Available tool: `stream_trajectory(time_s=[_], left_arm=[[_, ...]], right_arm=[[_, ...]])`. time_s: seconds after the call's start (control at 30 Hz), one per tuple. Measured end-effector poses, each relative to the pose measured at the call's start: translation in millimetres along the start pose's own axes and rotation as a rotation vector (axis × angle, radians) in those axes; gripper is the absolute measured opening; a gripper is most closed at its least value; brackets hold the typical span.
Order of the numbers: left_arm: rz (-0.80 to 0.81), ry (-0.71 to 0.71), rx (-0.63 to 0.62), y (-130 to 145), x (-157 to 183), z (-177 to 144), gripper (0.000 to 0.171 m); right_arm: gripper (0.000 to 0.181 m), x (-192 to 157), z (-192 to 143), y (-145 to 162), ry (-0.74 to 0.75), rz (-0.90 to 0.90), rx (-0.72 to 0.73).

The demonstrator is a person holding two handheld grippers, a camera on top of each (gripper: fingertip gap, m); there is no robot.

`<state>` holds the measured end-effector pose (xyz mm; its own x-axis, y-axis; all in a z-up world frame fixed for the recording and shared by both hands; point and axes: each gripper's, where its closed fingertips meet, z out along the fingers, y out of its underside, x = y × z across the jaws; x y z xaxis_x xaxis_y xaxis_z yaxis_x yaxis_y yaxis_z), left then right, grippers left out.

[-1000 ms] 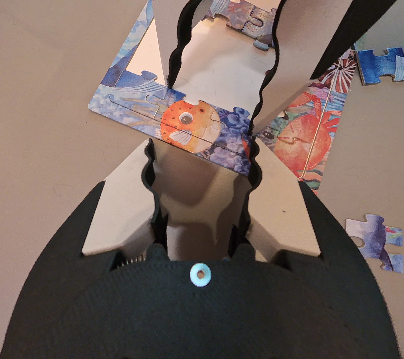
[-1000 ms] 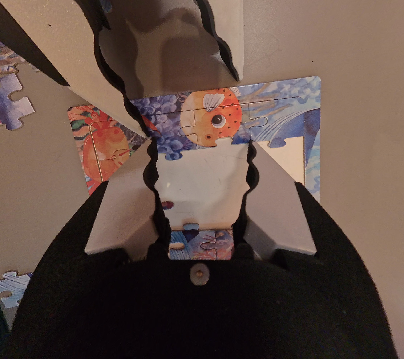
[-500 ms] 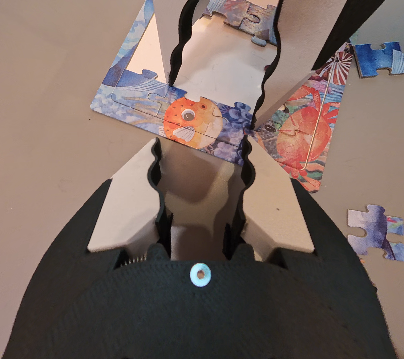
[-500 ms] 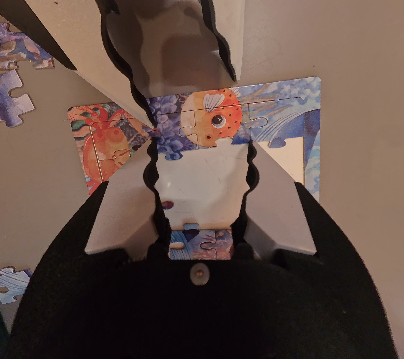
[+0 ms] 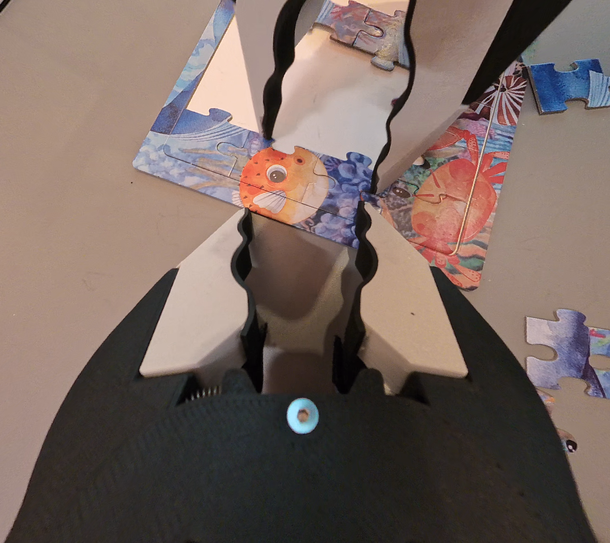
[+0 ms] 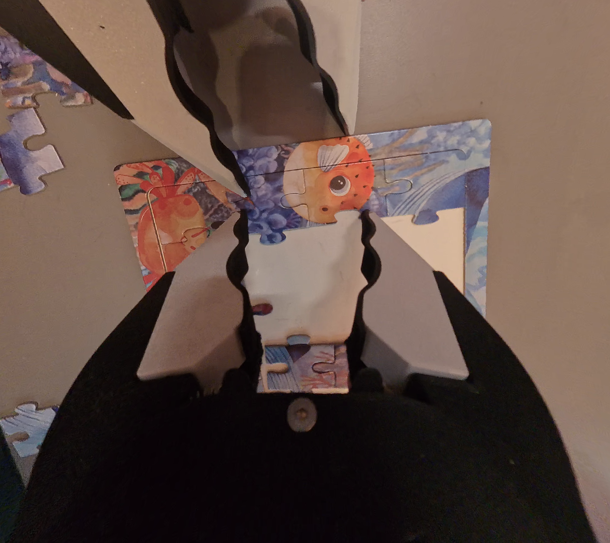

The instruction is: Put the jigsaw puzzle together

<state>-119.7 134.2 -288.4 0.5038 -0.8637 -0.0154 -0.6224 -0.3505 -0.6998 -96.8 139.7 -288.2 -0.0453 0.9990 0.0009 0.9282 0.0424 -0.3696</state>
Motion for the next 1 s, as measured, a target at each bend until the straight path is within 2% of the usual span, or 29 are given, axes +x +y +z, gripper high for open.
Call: stream_trajectory(time_s=[0.17, 0.63, 0.7, 0.77, 1.0], left_arm=[[-0.003, 0.006, 0.0, -0.2, -0.2, 0.1, 0.063], [-0.006, 0.005, -0.001, -0.3, 0.1, -0.2, 0.063], [-0.007, 0.005, -0.001, -0.3, 0.2, -0.3, 0.063], [-0.01, 0.004, 0.0, -0.3, 0.4, -0.4, 0.062], [-0.011, 0.003, 0.001, -0.2, 1.2, -1.0, 0.062]], right_arm=[[0.066, -2.8, -2.9, 3.2, 0.035, 0.079, 0.052], [0.067, -5.3, -4.3, 9.0, 0.038, 0.126, 0.061], [0.058, -9.9, -4.3, 7.8, 0.032, 0.102, 0.041], [0.036, -18.1, -2.5, 4.6, 0.019, 0.063, 0.024], [0.033, -19.2, -2.2, 4.7, 0.018, 0.081, 0.01]])
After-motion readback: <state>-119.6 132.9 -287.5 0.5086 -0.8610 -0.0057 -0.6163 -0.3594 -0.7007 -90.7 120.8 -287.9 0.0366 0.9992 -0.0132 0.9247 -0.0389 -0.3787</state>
